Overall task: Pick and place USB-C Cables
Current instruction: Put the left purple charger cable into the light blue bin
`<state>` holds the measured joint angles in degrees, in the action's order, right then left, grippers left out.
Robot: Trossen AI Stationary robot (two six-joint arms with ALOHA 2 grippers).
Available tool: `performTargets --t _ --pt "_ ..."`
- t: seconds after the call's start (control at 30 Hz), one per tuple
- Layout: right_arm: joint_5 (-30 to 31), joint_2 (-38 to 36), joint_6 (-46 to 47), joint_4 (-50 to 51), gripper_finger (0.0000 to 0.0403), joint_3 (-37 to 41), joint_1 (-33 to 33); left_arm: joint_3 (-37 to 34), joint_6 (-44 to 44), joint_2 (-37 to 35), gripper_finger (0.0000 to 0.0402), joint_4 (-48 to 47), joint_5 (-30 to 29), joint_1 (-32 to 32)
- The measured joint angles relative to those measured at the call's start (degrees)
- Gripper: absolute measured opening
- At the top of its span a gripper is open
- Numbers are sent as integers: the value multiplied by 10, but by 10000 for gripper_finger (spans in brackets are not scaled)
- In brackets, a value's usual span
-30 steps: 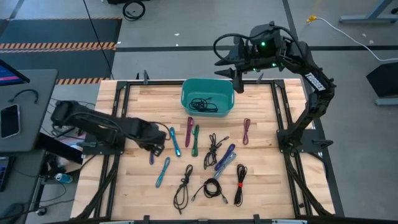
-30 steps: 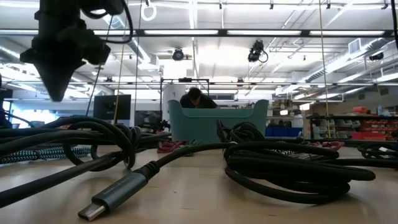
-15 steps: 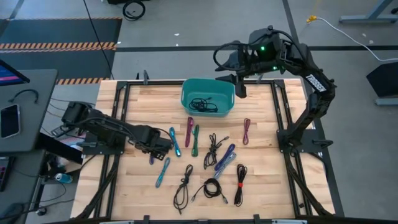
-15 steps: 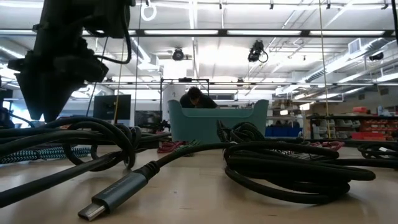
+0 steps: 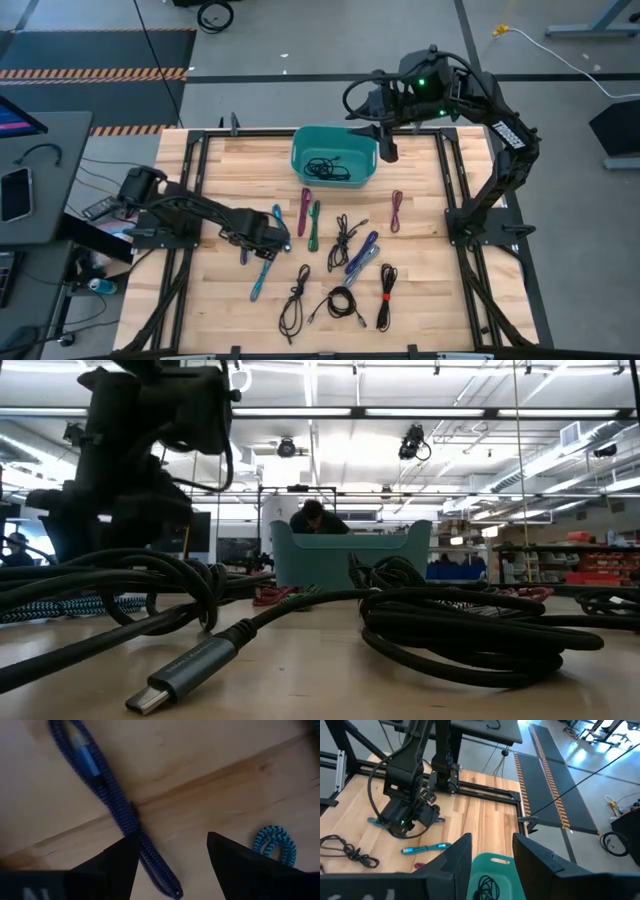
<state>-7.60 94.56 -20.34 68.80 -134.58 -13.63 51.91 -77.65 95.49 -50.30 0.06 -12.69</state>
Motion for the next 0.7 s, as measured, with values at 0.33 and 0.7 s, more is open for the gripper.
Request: performTargets --t 0.33,0.7 --pt "0 0 0 12 148 0 4 -1 8 1 238 -43 59 3" --pt "0 0 -2 16 148 0 4 0 -31 -44 238 -136 51 6"
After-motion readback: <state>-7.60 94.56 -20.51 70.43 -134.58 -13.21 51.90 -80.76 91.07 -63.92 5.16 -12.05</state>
